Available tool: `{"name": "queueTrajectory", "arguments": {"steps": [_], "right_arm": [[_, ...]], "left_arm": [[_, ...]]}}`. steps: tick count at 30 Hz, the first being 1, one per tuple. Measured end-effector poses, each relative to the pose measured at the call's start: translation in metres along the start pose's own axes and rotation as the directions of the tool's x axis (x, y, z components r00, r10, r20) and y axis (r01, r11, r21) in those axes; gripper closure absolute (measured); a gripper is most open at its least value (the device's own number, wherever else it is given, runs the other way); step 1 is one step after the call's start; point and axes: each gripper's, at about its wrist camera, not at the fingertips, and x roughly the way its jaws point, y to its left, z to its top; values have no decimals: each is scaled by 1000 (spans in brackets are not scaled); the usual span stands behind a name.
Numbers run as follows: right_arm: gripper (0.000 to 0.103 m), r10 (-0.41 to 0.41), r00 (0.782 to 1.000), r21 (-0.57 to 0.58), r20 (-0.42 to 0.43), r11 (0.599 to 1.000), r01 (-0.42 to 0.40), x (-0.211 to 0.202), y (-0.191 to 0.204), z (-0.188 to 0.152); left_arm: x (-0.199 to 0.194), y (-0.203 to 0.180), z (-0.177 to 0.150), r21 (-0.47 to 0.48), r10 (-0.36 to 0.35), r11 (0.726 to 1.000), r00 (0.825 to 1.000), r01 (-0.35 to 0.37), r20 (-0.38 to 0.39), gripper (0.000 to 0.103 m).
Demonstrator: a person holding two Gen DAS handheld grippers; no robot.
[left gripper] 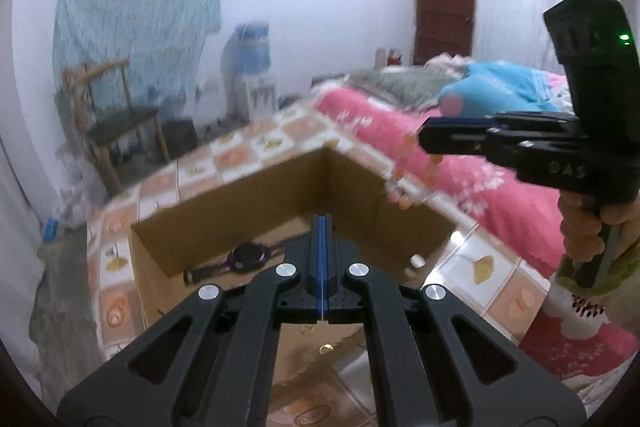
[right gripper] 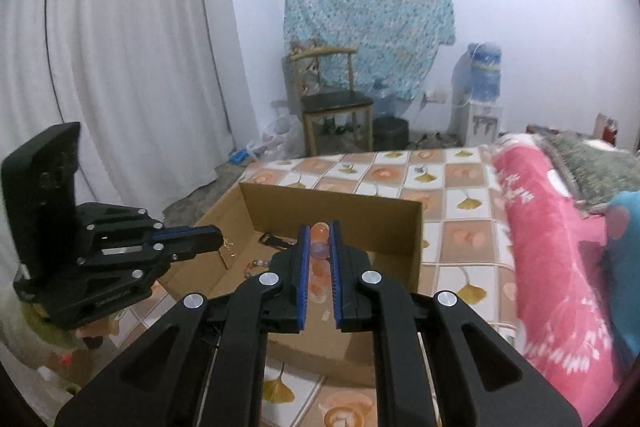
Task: Organize jewelry
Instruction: 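Carry the bead bracelet and gold charm over the box and open both tools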
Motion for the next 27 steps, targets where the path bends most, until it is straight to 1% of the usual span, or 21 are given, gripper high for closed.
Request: {"name": "queueTrajectory", "arguments": {"steps": [2, 5, 8, 10, 13, 14, 15, 16, 17, 18, 19, 20, 22, 24, 25, 27], "right_arm": [[93, 23, 999, 5, -45, 1000, -23, 21, -7, -1], [93, 50, 993, 16, -103, 999, -49, 46, -16, -7], [93, 75, 986, 42, -152, 997, -69, 65, -24, -11], [93, 81, 982, 50, -172, 996, -74, 72, -28, -12], [93, 73, 979, 48, -190, 997, -65, 78, -30, -14], [93, 72, 978, 48, -194, 997, -64, 79, -31, -15], [93, 70, 977, 48, -199, 997, -62, 81, -32, -16], [93, 68, 977, 51, -202, 997, -59, 82, -33, -17], [93, 68, 976, 53, -207, 997, -58, 83, -34, -18], [93, 69, 975, 55, -212, 997, -58, 83, -34, -19], [93, 69, 974, 56, -216, 997, -59, 84, -35, -20], [93, 68, 972, 55, -223, 997, -57, 85, -35, -21], [93, 66, 971, 55, -231, 997, -55, 84, -34, -21], [93, 61, 969, 49, -239, 998, -51, 85, -34, -21], [93, 56, 968, 45, -243, 998, -46, 85, -34, -21], [93, 49, 966, 40, -253, 998, -40, 86, -34, -20]], "left_arm": [[15, 10, -3, -26, -23, 999, 998, 21, -57, 103], [33, 15, -10, -49, -58, 997, 991, 53, -117, 103], [56, 22, -13, -112, -145, 986, 971, 126, -191, 103], [73, 27, -14, -159, -203, 973, 948, 168, -244, 103], [93, 28, -20, -217, -281, 951, 907, 219, -313, 103], [99, 29, -21, -241, -308, 942, 890, 235, -336, 103], [108, 31, -23, -276, -337, 929, 868, 245, -365, 103], [114, 33, -25, -308, -360, 918, 850, 250, -384, 103], [119, 36, -27, -337, -380, 907, 837, 253, -395, 103], [121, 36, -29, -349, -389, 902, 831, 255, -398, 102], [122, 37, -31, -362, -393, 898, 828, 251, -400, 98], [122, 38, -32, -373, -396, 894, 828, 249, -397, 89], [122, 41, -34, -406, -421, 876, 824, 260, -380, 78], [118, 44, -34, -424, -434, 864, 827, 271, -357, 76], [116, 44, -34, -423, -429, 866, 831, 267, -354, 74], [108, 49, -33, -429, -412, 866, 851, 255, -326, 71]]}}
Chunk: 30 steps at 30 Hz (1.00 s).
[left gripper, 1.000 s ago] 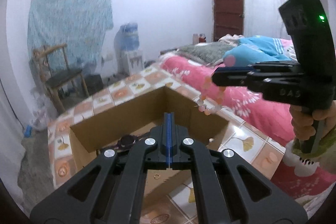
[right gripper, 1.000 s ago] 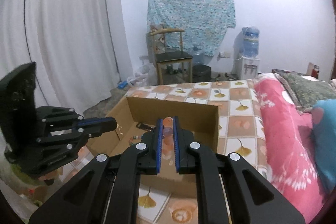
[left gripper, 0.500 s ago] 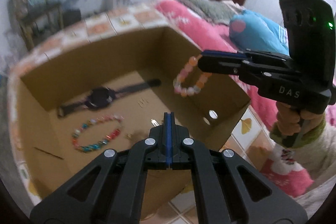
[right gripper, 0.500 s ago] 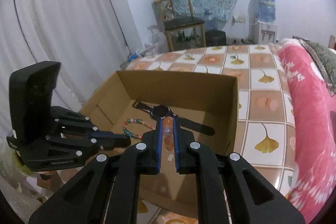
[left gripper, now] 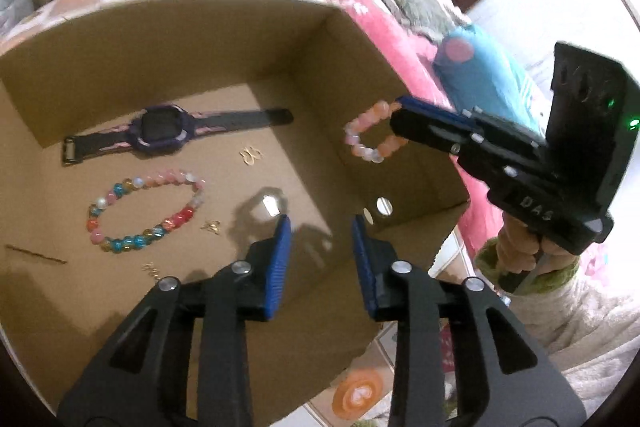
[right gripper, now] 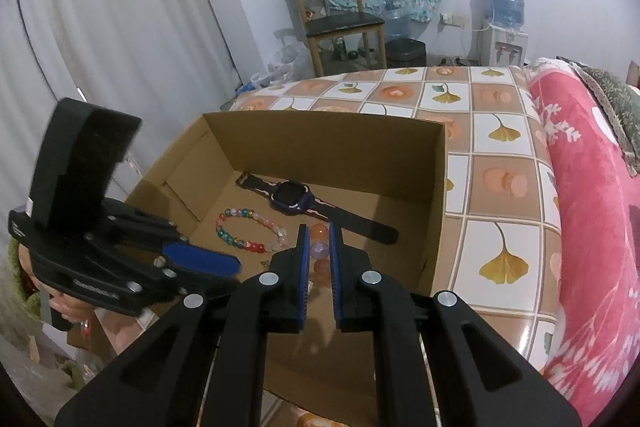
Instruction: Organize jewelry
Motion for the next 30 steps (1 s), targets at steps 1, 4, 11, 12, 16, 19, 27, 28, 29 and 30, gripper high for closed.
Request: {"name": "queueTrajectory", "arguments": {"steps": [1, 4, 11, 12, 16, 19, 27, 28, 29, 30], "right_arm": [[93, -4, 1000, -1, -6, 1000, 4, 1, 0, 0], [93, -14, 999, -9, -37, 1000, 14, 4, 1, 1], [93, -37, 987, -55, -155, 998, 29, 25, 8, 1], [93, -56, 984, -66, -170, 997, 45, 28, 9, 1], [92, -154, 973, -115, -170, 984, 136, 28, 13, 1], [92, -191, 972, -117, -139, 978, 175, 16, 13, 2], [80, -217, 976, -35, -37, 976, 215, -34, 20, -4], [76, -214, 977, -22, -16, 977, 213, -43, 23, -7], [70, -210, 978, -7, 10, 978, 210, -54, 28, -12], [65, -208, 978, 4, 28, 978, 208, -60, 32, -15]], "left_arm": [[-7, 1, -1, -9, 6, 1000, 1000, -6, 27, 69], [-32, -1, -8, -8, 81, 997, 989, -81, 123, 54], [-80, -11, -41, -30, 263, 964, 922, -266, 283, 31], [-85, -12, -49, -42, 287, 957, 911, -288, 296, 29], [-98, -12, -73, -61, 339, 939, 886, -338, 317, 26], [-106, -13, -87, -62, 380, 922, 866, -381, 325, 24], [-113, -29, -109, -29, 434, 889, 822, -456, 368, 18], [-114, -34, -111, -21, 444, 881, 809, -474, 385, 16], [-116, -39, -113, -16, 457, 870, 794, -493, 400, 13], [-116, -43, -114, -12, 470, 859, 780, -511, 413, 12]]}}
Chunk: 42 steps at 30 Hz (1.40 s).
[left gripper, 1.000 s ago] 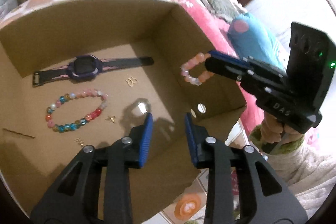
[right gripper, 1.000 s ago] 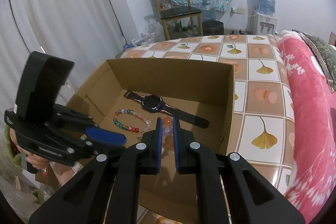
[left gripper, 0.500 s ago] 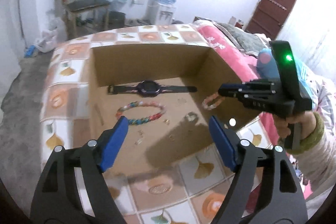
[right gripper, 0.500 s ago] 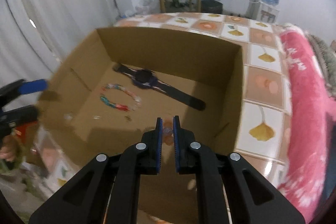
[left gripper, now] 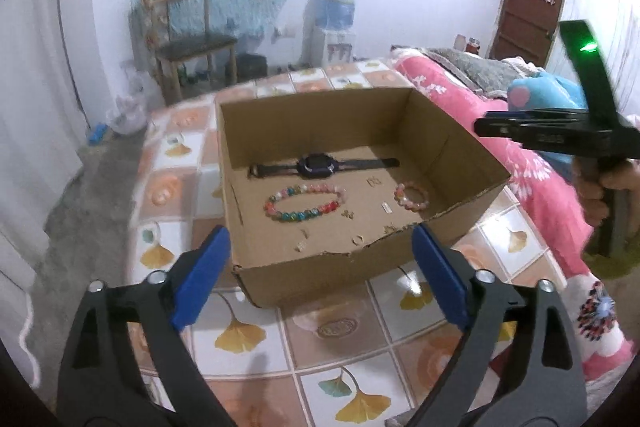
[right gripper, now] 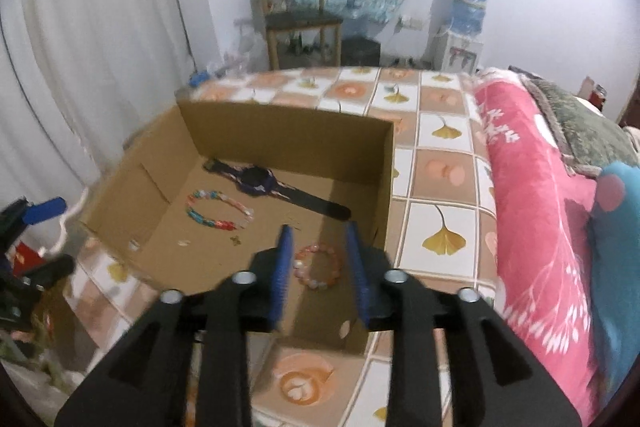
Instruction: Organize jewelry
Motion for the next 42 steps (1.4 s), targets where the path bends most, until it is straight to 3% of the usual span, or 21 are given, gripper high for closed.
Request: {"name": "queueTrajectory", "arguments": {"steps": [6, 9, 13, 16, 19, 23, 26, 34, 42], "right_arm": [[32, -17, 995, 77, 101, 997, 9, -41, 27, -31], [23, -72, 989, 132, 129, 990, 54, -49, 35, -44], [17, -150, 985, 167, 86, 977, 134, -46, 36, -52], [16, -229, 972, 132, 57, 966, 220, -44, 42, -54], [11, -244, 968, 117, 60, 965, 236, -42, 50, -55], [8, -221, 974, 113, 42, 970, 215, -34, 61, -53], [8, -246, 969, 117, -2, 963, 245, -25, 67, -53], [8, -218, 972, 142, -83, 963, 228, -7, 66, -60], [8, -216, 971, 167, -106, 958, 232, -2, 63, -61]], "left_arm": [[-13, -18, -2, 45, 126, 991, 989, -130, 74, 8], [-16, -20, 0, 13, 155, 988, 984, -157, 82, 8], [-19, -17, 1, -49, 193, 981, 978, -189, 74, 8], [-14, -12, 4, -98, 323, 943, 946, -319, 23, 8], [-11, -6, 7, -148, 369, 917, 928, -371, -45, 8], [-8, -2, 5, -174, 349, 915, 930, -364, -112, 8], [-3, -2, 2, -176, 345, 912, 926, -370, -155, 8], [2, -9, -2, -171, 332, 917, 926, -361, -180, 8], [7, -17, -4, -143, 308, 931, 933, -336, -188, 8]]}}
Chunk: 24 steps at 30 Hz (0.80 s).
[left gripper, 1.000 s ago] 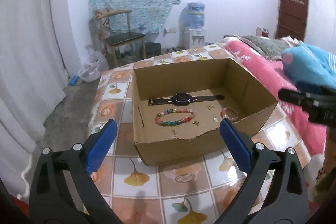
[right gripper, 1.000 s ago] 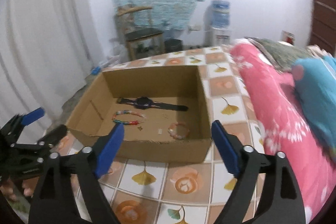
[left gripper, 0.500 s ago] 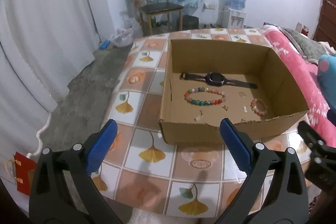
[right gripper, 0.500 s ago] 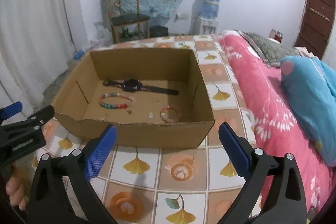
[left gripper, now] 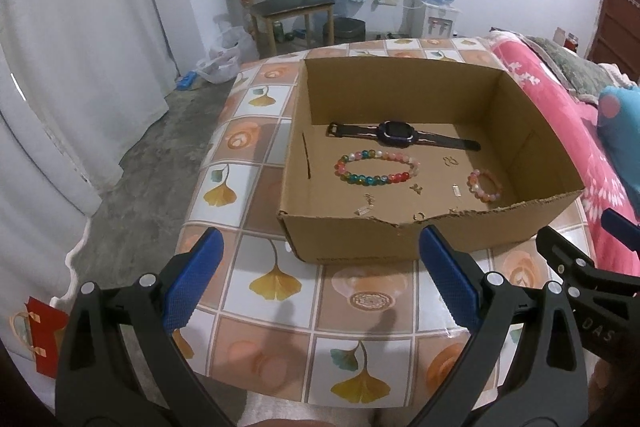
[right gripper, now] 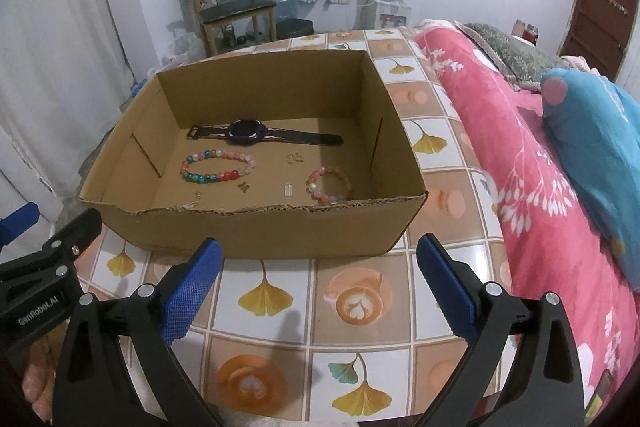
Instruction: Organize jewelry
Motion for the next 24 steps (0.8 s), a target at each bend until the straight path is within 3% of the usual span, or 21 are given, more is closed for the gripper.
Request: {"name": "queueTrajectory", "arguments": {"steps": [24], "right_arm": [[8, 8, 1000, 9, -2, 1000, -8, 1, -5, 1]], "left_arm": [[5, -5, 1, -10, -11, 1000, 1000, 11, -22, 8]]}}
